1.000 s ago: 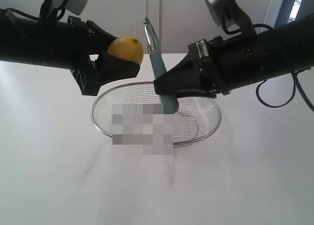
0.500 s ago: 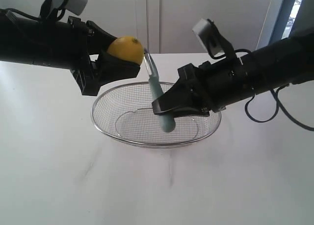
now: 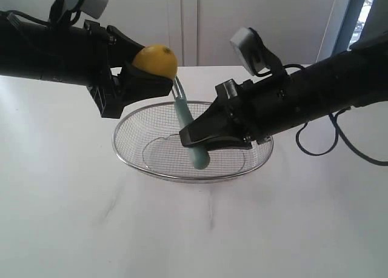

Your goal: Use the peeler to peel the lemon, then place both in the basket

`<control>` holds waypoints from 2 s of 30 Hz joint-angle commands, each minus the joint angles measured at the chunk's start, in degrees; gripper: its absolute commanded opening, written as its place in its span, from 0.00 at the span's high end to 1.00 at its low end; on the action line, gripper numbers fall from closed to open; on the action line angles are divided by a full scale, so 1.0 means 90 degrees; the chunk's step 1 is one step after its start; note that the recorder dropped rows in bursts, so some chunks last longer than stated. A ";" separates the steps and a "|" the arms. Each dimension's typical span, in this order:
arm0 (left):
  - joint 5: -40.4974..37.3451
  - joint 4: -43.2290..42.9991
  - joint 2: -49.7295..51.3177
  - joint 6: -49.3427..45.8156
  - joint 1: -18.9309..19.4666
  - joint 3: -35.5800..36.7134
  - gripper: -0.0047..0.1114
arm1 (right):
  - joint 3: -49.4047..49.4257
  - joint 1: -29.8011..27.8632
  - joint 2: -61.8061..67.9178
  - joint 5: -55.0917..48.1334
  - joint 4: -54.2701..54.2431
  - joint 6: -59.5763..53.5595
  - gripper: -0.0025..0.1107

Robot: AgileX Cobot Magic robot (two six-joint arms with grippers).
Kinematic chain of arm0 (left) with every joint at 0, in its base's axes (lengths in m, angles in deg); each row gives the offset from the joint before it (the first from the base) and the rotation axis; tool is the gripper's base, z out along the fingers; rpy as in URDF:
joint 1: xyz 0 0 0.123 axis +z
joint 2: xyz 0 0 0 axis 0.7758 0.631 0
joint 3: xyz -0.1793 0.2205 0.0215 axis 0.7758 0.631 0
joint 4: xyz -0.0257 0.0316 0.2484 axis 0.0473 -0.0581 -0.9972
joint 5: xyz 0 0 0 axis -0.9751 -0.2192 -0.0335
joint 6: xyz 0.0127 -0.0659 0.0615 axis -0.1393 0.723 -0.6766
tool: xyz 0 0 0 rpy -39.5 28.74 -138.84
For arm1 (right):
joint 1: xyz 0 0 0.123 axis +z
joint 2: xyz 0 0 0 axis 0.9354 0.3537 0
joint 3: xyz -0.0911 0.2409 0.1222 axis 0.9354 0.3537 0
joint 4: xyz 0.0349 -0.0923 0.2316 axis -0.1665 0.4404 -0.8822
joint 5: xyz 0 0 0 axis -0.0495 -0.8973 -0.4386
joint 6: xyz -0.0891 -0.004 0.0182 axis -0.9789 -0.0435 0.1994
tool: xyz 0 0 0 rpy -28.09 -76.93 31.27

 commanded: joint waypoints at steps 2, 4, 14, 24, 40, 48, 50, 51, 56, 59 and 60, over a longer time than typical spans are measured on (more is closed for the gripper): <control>-0.0122 0.0187 -0.0075 0.0027 -0.0051 -0.0021 0.96 | 0.0025 -0.0001 -0.0027 -0.0143 -0.0182 -0.0084 0.98; -0.0122 0.0187 -0.0075 0.0027 -0.0051 -0.0021 0.96 | 0.0013 -0.0001 -0.0049 -0.0125 -0.0193 -0.0084 0.98; -0.0122 0.0187 -0.0075 0.0027 -0.0051 -0.0021 0.96 | -0.0003 -0.0114 -0.0315 0.0013 -0.0236 -0.0084 0.98; -0.0122 0.0187 -0.0075 0.0027 -0.0051 -0.0021 0.96 | -0.0003 -0.0195 -0.0726 0.0018 -0.0265 -0.0256 0.98; -0.0122 0.0187 -0.0075 0.0027 -0.0051 -0.0021 0.96 | -0.0003 -0.0195 -0.0834 0.0199 -0.0179 -0.0374 0.98; -0.0122 0.0187 -0.0075 0.0027 -0.0051 -0.0021 0.96 | 0.0010 -0.0195 -0.0789 0.0621 0.0278 -0.0075 0.98; -0.0122 0.0187 -0.0075 0.0027 -0.0051 -0.0021 0.96 | 0.0010 -0.0195 -0.0706 0.0645 0.0278 -0.0075 0.98; -0.0122 0.0187 -0.0075 0.0027 -0.0051 -0.0021 0.96 | 0.0010 -0.0195 -0.0649 0.0634 0.0278 -0.0060 0.98; -0.0122 0.0187 -0.0075 0.0027 -0.0051 -0.0021 0.96 | 0.0010 -0.0195 -0.0334 0.0537 0.0249 -0.0042 0.98; -0.0122 0.0187 -0.0075 0.0027 -0.0051 -0.0021 0.96 | 0.0010 -0.0140 -0.0144 0.0503 0.0239 -0.0042 0.98; -0.0122 0.0187 -0.0075 0.0027 -0.0051 -0.0021 0.96 | 0.0010 -0.0122 -0.0076 0.0452 0.0201 -0.0042 0.98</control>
